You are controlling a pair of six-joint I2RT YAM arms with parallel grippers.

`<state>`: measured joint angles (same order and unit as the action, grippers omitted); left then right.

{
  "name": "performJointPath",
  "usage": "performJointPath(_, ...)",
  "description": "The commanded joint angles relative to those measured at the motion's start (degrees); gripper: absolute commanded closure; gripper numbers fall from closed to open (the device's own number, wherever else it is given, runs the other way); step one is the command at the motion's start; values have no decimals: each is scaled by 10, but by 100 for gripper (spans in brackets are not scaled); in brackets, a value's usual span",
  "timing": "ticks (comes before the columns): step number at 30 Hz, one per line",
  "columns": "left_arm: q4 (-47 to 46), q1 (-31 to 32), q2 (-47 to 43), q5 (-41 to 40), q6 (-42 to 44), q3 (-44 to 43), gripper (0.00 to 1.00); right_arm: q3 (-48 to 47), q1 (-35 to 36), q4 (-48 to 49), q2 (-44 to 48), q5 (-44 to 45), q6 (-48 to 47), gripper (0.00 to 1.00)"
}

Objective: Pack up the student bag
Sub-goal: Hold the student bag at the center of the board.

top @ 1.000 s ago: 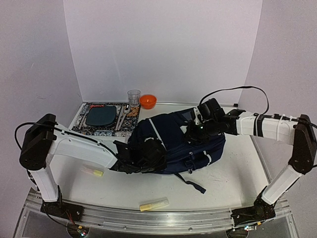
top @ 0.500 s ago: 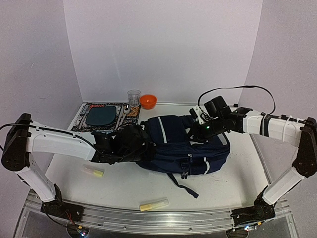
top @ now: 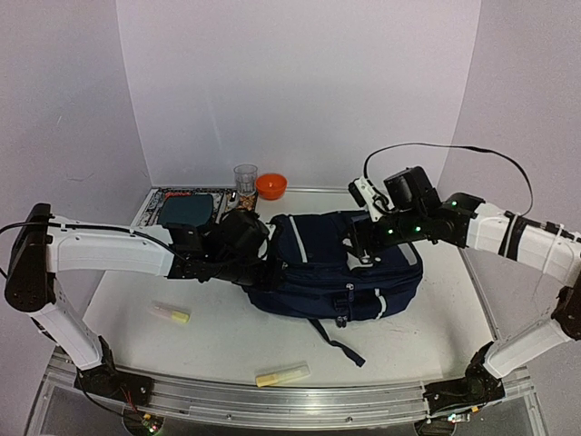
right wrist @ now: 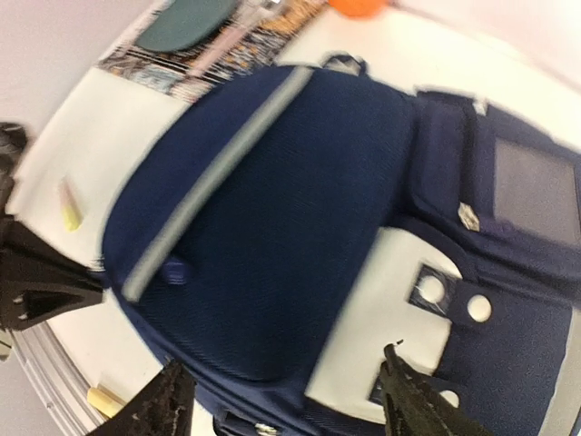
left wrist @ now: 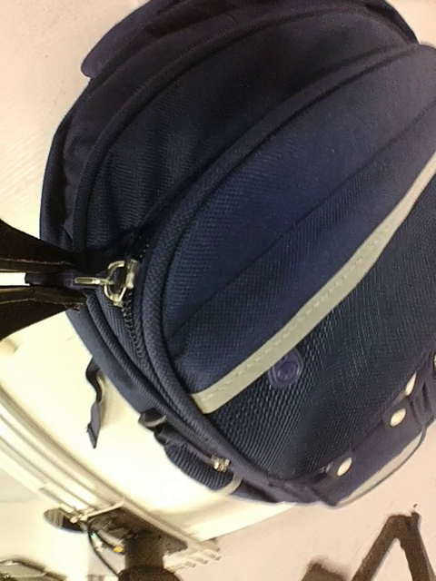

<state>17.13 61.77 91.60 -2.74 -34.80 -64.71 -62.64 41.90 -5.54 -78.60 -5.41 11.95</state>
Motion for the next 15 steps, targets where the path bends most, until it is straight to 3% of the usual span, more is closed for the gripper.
performJointPath(1, -7, 3, -8, 83, 28, -60, 100, 37, 58, 64, 33, 7, -104, 27)
performJointPath(9, -4, 4, -18, 141, 38, -73, 100, 61, 101, 140, 8, -42, -296, 30)
performJointPath(15, 0, 3, -31, 150, 45, -73, 100, 37, 115, 152, -44, -39, -373, 36)
